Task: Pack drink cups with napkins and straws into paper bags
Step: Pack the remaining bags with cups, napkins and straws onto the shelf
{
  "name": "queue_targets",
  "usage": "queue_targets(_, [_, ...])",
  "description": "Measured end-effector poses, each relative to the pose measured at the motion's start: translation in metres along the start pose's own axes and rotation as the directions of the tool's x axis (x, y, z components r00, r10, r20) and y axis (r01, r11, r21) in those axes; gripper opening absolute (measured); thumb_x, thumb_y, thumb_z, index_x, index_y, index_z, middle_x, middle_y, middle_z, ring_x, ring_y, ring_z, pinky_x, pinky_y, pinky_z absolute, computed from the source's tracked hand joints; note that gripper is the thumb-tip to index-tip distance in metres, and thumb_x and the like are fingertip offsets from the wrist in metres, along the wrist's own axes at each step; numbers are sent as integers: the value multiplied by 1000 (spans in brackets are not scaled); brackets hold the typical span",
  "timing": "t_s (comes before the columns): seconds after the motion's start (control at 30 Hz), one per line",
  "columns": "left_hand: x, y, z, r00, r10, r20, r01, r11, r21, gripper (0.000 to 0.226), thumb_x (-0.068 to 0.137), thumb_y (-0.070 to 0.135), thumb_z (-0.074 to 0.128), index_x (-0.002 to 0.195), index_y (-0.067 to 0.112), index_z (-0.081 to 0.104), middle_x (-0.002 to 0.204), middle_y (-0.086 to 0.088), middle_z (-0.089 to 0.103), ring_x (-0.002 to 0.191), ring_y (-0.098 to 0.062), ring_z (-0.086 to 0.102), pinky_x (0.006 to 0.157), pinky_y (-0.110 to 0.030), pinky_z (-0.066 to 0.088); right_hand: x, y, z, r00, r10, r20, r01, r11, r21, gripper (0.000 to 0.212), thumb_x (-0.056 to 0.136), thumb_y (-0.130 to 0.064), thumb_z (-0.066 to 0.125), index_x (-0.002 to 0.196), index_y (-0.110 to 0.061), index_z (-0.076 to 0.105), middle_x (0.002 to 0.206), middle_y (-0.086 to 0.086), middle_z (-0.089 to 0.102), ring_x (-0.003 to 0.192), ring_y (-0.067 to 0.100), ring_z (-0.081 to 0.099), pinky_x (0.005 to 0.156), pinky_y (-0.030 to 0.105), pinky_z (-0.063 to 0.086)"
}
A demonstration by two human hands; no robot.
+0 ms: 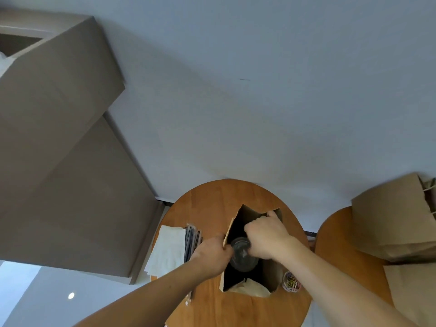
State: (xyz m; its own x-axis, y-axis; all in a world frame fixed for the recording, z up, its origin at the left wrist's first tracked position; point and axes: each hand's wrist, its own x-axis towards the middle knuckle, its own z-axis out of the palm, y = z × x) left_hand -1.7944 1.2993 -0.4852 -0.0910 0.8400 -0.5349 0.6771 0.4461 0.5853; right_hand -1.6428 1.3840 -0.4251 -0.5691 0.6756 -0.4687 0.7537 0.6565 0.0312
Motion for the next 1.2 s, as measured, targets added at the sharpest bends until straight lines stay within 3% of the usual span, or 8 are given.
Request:
queue_targets(0.13, [-2, 2, 0, 997, 61, 46, -61, 998, 6, 37, 85, 60, 48, 113, 36, 42, 95, 14, 59, 82, -5, 61, 64, -20, 51, -37, 31, -28, 939, 127, -320, 41, 882, 469, 21, 89, -36, 63, 72, -34, 51, 67, -13, 56, 64, 0, 52, 76, 23, 41])
queue_targets(0.2, [-2, 3, 0, 993, 83, 82, -82, 997, -13, 53, 83, 63, 53, 127, 36, 42, 110, 12, 60, 94, -8, 61, 72, -22, 51, -46, 43, -23, 904, 275, -329, 17, 744, 668, 14, 91, -35, 64, 80, -32, 56, 72, -15, 56, 68, -1, 53, 62, 15, 37])
queue_targets(0.3, [-4, 5, 1, 984, 101, 146, -94, 994, -49, 53, 80, 62, 59, 125, 41, 43, 110, 20, 59, 98, -8, 61, 84, -26, 54, -47, 47, 0, 880, 407, -244, -50, 591, 805, 17, 94, -46, 58, 99, -30, 61, 92, -17, 61, 86, 0, 57, 69, 15, 41])
queue_targets(0.43, [-11, 13, -3, 968, 120, 221, -90, 986, -141, 69, 76, 59, 62, 137, 44, 34, 106, 29, 53, 97, 0, 55, 76, -15, 44, -45, 31, 40, 884, 466, -9, -224, 441, 869, 44, 100, -54, 41, 127, -22, 56, 121, -8, 61, 100, 5, 53, 79, 21, 41])
queue_targets(0.6, [-19, 15, 7, 942, 86, 324, -45, 990, -133, 73, 72, 52, 65, 139, 35, 40, 121, 5, 62, 110, -16, 59, 99, -36, 50, -46, -4, 64, 928, 279, 246, -299, 167, 940, 37, 103, -51, 34, 102, -29, 63, 114, -3, 67, 96, 9, 60, 82, 29, 52])
queue_targets(0.77, [-32, 30, 22, 946, 126, 297, -86, 986, -142, 80, 73, 44, 71, 144, 36, 33, 114, 4, 64, 101, -14, 63, 88, -33, 55, -44, -20, 64, 934, 275, 227, -249, 46, 967, 40, 100, -36, 40, 92, -12, 71, 94, 10, 72, 95, 29, 65, 84, 45, 52])
queue_targets(1.03, [-33, 48, 41, 976, -26, 215, -12, 985, 173, 59, 93, 45, 53, 143, 16, 39, 119, -6, 60, 106, -23, 61, 88, -34, 52, -55, -20, 67, 954, 270, 128, -148, 57, 987, 35, 87, -33, 45, 82, -1, 60, 77, 12, 60, 79, 24, 54, 70, 35, 39])
queue_targets(1.2, [-36, 30, 34, 980, 76, 183, -90, 994, 67, 80, 77, 66, 57, 145, 32, 31, 126, 1, 57, 109, -18, 59, 91, -31, 51, -56, -10, 71, 943, 313, 112, -189, 227, 955, 27, 97, -45, 54, 115, -25, 62, 116, -11, 64, 111, 13, 60, 93, 33, 51])
